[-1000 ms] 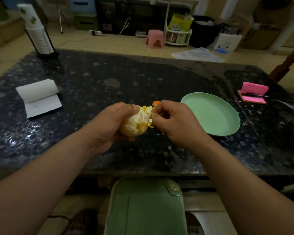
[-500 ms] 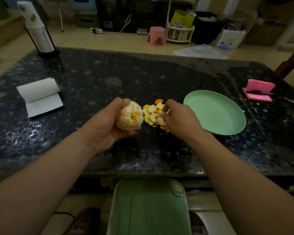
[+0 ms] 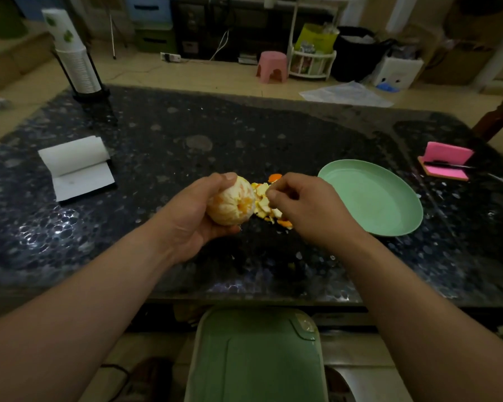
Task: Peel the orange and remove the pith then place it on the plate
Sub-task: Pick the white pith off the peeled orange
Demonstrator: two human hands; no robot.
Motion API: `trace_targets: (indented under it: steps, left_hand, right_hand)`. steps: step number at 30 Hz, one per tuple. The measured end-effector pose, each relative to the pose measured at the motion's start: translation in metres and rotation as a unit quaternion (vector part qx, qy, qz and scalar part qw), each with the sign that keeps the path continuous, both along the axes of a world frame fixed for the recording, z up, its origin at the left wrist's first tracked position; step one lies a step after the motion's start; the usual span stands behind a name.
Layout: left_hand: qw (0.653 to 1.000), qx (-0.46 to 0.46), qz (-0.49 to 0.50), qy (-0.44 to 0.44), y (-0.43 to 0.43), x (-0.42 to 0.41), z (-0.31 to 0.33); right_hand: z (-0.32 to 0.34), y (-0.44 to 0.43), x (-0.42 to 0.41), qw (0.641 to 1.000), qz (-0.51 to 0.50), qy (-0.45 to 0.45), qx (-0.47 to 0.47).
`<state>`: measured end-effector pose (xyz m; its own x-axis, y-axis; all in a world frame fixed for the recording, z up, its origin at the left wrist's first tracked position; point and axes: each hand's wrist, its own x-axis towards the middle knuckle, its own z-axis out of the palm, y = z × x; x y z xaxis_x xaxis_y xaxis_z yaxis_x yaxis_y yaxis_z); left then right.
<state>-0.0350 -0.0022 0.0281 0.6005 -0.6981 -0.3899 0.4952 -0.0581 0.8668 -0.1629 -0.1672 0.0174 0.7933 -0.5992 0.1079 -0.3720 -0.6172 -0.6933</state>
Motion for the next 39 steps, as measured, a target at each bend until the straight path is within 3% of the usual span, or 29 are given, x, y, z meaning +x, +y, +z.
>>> trace_targets:
  steps: [7, 23, 30, 39]
  left_hand:
    - [1.0, -0.017, -0.007, 0.021, -0.001, -0.002, 0.004]
    - [0.999, 0.014, -0.02, -0.022, 0.0, -0.008, 0.007]
    - [0.999, -0.016, -0.022, 0.019, 0.001, -0.006, 0.008]
    - [0.997, 0.021, -0.035, -0.07, 0.002, -0.007, 0.004]
  right_hand:
    - [0.009, 0.023, -0.014, 0.991, 0.07, -0.066, 0.09]
    - [0.015, 0.031, -0.014, 0.997, 0.042, -0.063, 0.006]
    - [0.017, 0.029, -0.011, 0.993, 0.043, -0.082, 0.074]
    - [0.018, 0.028, -0.013, 0.996, 0.053, -0.057, 0.046]
